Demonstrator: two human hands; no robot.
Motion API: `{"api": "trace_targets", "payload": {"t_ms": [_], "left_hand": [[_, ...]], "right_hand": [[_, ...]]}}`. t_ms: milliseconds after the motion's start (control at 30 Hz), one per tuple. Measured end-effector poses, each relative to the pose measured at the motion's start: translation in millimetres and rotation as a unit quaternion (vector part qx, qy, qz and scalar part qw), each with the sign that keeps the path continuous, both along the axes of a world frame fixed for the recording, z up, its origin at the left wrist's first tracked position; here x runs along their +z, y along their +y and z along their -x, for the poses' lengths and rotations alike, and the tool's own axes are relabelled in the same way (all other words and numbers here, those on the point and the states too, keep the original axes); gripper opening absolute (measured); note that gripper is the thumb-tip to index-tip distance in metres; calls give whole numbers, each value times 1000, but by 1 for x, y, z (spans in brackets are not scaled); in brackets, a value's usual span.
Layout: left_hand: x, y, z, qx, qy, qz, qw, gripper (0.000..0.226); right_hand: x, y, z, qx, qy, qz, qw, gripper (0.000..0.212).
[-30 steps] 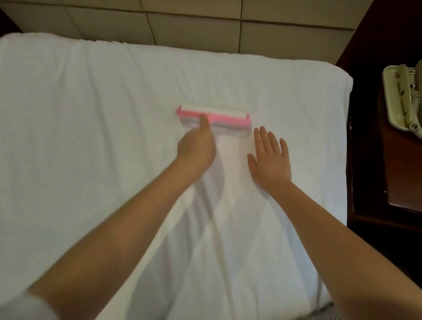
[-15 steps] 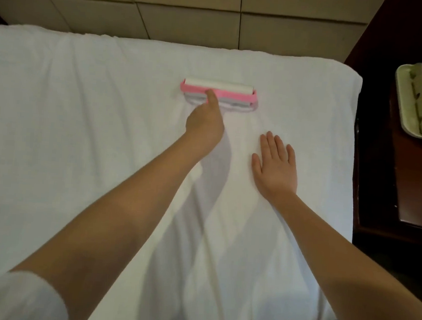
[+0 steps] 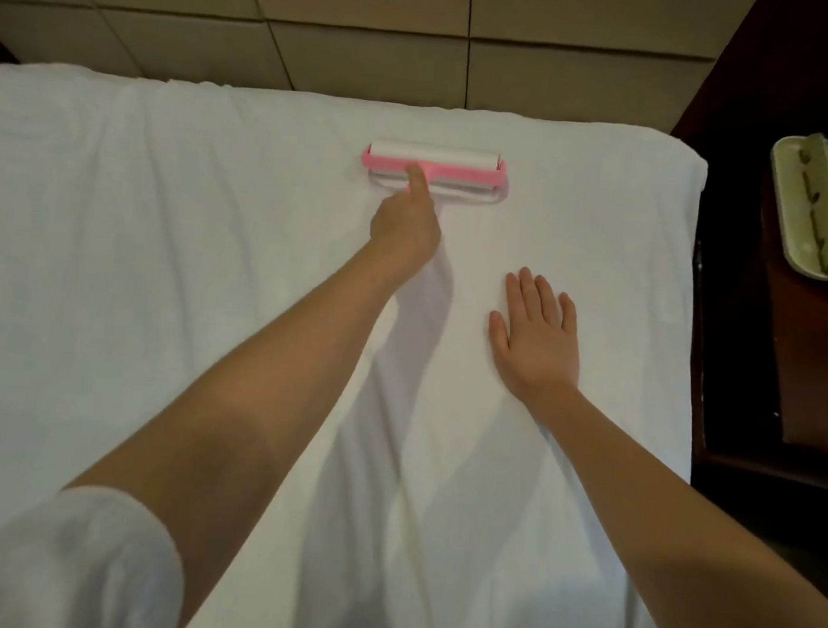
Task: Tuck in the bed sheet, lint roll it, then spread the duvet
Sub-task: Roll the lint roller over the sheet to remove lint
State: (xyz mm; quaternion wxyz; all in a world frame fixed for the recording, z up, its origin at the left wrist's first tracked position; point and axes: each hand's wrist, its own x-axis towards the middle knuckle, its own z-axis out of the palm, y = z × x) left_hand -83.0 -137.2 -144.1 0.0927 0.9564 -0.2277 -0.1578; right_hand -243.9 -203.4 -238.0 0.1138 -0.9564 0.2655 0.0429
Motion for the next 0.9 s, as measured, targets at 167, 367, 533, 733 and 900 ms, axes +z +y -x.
{"api": "trace_targets", "payload": {"t_ms": [167, 367, 533, 733, 900], "left_hand": [[20, 21, -2, 4, -86, 12, 996, 54], [-3, 40, -21, 25, -60, -26, 998, 53], [-13, -6, -89, 4, -57, 11, 998, 53], [-20, -49, -150, -38, -54, 19, 998, 52], [-22, -22, -118, -21, -52, 27, 998, 54]], "right_hand": [[22, -7, -22, -12, -10, 12, 1000, 53], [27, -21, -82, -11, 4, 3, 1000, 54], [0, -22, -102, 4, 2, 4, 1000, 58], [-19, -24, -101, -5, -48, 8, 999, 71], [-23, -24, -102, -5, -49, 20, 999, 78]]}}
